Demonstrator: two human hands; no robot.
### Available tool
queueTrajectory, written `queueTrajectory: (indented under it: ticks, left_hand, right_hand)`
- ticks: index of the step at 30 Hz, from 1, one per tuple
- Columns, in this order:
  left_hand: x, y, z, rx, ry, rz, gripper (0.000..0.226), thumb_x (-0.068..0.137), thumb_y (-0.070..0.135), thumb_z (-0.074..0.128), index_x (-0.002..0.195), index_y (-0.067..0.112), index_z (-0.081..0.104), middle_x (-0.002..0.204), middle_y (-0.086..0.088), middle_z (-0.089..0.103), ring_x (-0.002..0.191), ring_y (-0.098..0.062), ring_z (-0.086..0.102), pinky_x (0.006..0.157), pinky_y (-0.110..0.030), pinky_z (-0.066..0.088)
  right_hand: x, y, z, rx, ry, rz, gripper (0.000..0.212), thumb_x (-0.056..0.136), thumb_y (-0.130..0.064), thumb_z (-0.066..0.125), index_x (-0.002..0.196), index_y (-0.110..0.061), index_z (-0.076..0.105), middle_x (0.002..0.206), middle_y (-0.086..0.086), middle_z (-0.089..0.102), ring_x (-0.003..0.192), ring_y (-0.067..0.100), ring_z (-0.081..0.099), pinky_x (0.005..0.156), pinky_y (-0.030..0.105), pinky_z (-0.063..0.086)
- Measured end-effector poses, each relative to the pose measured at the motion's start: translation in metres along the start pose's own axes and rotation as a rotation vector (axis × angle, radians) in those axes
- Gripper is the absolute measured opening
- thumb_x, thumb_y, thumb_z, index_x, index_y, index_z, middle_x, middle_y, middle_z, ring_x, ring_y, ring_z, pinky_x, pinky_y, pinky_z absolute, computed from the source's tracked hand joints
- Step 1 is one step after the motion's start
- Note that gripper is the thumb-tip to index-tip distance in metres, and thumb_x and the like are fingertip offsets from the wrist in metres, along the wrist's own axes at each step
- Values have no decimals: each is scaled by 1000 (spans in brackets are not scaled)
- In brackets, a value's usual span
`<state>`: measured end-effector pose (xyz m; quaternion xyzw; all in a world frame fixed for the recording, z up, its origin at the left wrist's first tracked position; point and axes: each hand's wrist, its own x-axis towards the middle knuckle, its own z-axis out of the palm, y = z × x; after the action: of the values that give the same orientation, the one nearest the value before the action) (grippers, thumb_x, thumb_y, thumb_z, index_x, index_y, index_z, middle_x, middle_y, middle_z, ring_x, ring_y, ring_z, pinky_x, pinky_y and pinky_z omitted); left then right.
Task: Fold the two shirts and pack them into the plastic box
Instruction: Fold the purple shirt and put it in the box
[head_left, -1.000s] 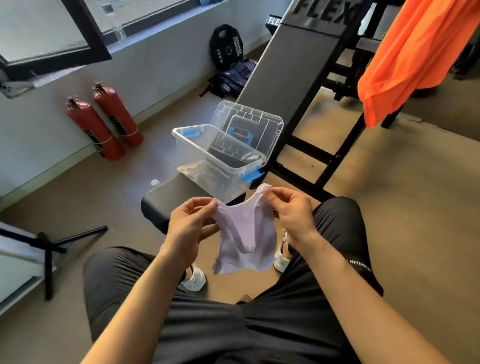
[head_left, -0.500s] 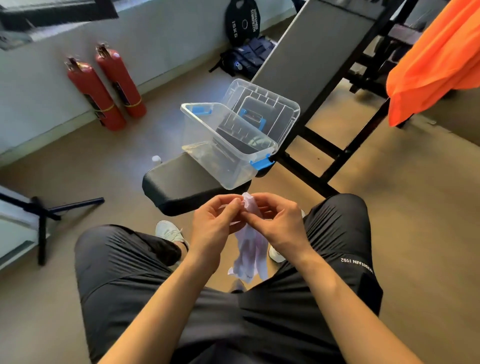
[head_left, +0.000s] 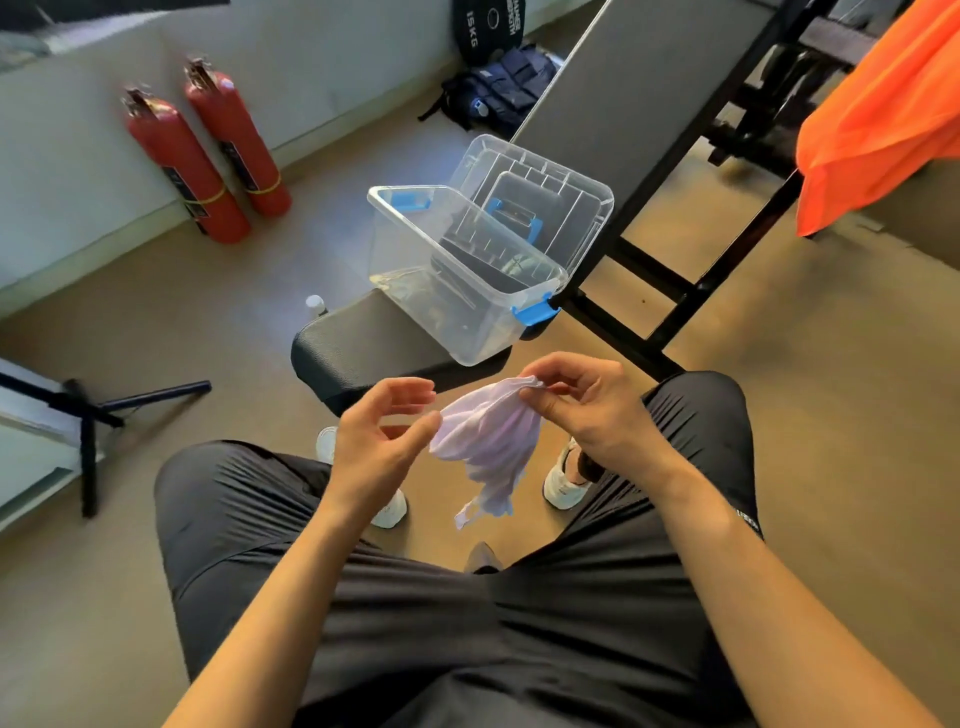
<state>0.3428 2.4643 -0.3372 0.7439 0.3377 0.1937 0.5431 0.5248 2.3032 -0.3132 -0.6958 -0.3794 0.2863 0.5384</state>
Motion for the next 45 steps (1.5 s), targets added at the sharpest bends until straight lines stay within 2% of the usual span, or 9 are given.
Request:
queueTrajectory:
  ticks: [7,11,13,19,26,31,35,40,45]
  left_hand:
    - [20,-37,14,295,-478,101,80,71,45,86,141,40,49,133,14,59,122,-8,55,98,-28,48]
    - [21,-46,31,318,-342,181,17,86,25,79,99,31,69,79,22,63,71,-2,59,65,-25,49]
    - [20,-47,29,253,-290,179,23,92,19,73,82,38,64,65,25,58,61,-1,53,59,-15,40]
    - [24,-23,-4,-196,-201,54,9,91,16,66,92,11,73,79,8,68,76,-6,58,71,-22,50]
    - [54,4,-14,-246,5,-18,18,96,25,67,97,8,74,85,-11,65,81,-26,59,81,-63,57]
    - [73,14,-6,-134,143,-15,22,94,26,71,75,17,72,65,4,51,63,-16,41,59,-37,40]
    - [89,21,0,-121,192,-98,20,83,39,76,81,20,77,72,-10,67,69,-20,55,64,-59,58]
    - [79,29,20,-164,215,-156,19,91,29,72,74,21,69,71,-5,60,69,-21,57,52,-32,53]
    - [55,21,31,-290,197,-299,20,91,27,69,74,17,63,79,-9,62,75,-24,63,62,-41,61]
  right_hand:
    - [7,-15,-21,125,-55,-27,21,89,-14,69,108,-3,70,98,11,74,94,25,71,83,33,60]
    - [8,-10,-28,129,89,-33,22,91,-14,69,109,-1,70,99,17,72,93,25,70,83,33,59]
    - [8,-4,-31,112,220,-17,19,92,-14,69,108,-3,71,97,16,73,89,19,69,81,31,59]
    - [16,26,-44,25,451,89,10,93,-16,70,100,-10,74,88,2,73,79,5,67,74,22,57]
    - [24,37,-41,-28,411,123,5,94,-16,69,96,-20,72,85,-1,71,77,5,64,69,18,54]
    - [19,38,-39,-89,388,141,6,93,-19,71,97,-15,73,84,2,72,75,10,66,62,23,57]
    - [17,37,-34,-97,498,183,5,92,-20,72,93,-15,73,82,0,72,77,18,70,65,33,63]
    - [14,30,-13,-106,733,238,3,88,-21,74,86,-21,73,80,-5,73,77,13,70,70,37,64]
    - [5,31,10,30,794,292,6,84,-19,76,80,-21,73,76,-4,74,72,17,72,68,42,63]
